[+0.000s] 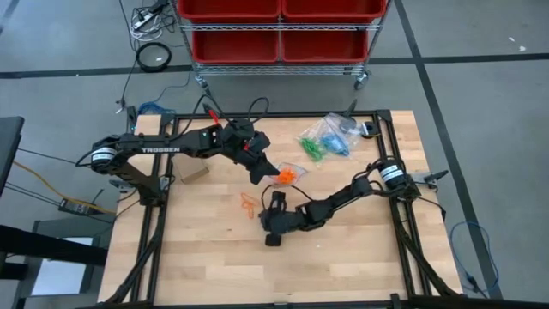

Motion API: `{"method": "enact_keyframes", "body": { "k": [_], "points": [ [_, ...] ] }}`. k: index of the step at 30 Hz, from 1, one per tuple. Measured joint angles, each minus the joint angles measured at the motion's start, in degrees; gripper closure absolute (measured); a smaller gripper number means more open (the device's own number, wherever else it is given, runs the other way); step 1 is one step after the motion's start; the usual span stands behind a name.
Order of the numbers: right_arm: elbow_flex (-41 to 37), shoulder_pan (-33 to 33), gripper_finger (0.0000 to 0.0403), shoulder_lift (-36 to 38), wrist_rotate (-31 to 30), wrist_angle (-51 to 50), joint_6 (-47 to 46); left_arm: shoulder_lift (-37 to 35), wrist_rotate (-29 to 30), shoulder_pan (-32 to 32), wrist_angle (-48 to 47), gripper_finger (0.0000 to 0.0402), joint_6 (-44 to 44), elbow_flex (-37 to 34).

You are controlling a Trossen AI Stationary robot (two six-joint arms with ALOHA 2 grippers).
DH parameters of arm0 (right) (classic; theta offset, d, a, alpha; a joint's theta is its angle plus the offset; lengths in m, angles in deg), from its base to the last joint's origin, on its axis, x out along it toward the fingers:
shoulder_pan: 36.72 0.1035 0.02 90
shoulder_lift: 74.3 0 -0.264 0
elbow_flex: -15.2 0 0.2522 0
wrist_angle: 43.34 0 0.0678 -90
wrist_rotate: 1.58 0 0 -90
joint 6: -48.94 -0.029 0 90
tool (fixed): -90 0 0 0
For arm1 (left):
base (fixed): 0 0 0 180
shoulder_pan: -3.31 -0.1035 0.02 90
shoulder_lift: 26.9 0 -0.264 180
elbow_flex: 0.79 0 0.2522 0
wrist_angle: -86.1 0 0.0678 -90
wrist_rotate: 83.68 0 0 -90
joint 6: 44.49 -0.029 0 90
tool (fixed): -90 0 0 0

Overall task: Sort rubber bands
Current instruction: Put the orange rubber band into the transparent zip bag

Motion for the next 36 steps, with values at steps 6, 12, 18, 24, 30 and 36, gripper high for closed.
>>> {"method": "enact_keyframes", "body": {
  "k": [6,12,18,24,30,36],
  "points": [
    [0.0,-0.1,0.0315,-1.3,3.4,5.2,-3.1,0.0,0.0,0.0,0.0,0.0385,0.2,0.0],
    [0.0,-1.8,0.0204,-1.8,3.0,5.2,-6.4,0.0,0.0,0.3,0.5,0.0385,0.2,0.0],
    [0.2,-3.6,0.0148,-6.1,5.2,10.0,-10.4,0.0,0.2,0.3,0.2,0.0385,0.2,0.0],
    [0.3,-3.7,0.0149,-7.9,3.2,14.3,-10.7,0.0,0.3,0.4,0.4,0.0385,-0.1,0.0],
    [0.5,-4.4,0.0206,-9.0,2.3,12.5,-11.0,0.0,1.1,0.4,1.1,0.0385,-0.1,0.0],
    [0.4,-5.4,0.0351,-8.8,3.1,11.1,-9.6,0.0,1.1,0.4,1.3,0.0385,0.0,0.0]
  ]
}}
